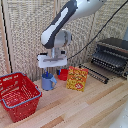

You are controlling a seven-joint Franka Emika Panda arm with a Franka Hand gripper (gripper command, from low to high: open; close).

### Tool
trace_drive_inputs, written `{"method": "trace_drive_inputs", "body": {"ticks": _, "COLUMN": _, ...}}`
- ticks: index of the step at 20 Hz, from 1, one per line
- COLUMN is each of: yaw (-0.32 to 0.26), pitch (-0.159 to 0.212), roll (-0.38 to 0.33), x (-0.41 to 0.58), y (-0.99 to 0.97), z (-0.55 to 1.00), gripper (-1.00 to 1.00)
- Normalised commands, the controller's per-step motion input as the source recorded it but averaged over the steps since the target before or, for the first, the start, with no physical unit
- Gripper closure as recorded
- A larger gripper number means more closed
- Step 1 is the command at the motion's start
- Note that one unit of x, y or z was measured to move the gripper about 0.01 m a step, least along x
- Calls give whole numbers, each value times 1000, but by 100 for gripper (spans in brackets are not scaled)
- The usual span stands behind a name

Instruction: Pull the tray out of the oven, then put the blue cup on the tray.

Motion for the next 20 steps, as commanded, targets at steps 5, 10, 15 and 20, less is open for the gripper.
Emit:
{"method": "trace_drive_inputs", "body": {"ticks": 5, "yaw": 68, "pitch": -17, "roll": -32, "x": 202, "y": -326, "z": -53, "gripper": -100}}
{"method": "trace_drive_inputs", "body": {"ticks": 10, "yaw": 128, "pitch": -67, "roll": -40, "x": 99, "y": -435, "z": -218, "gripper": -100}}
{"method": "trace_drive_inputs", "body": {"ticks": 15, "yaw": 165, "pitch": -47, "roll": -23, "x": 42, "y": -280, "z": -465, "gripper": -100}}
{"method": "trace_drive_inputs", "body": {"ticks": 20, "yaw": 107, "pitch": -12, "roll": -4, "x": 139, "y": 47, "z": -195, "gripper": 100}}
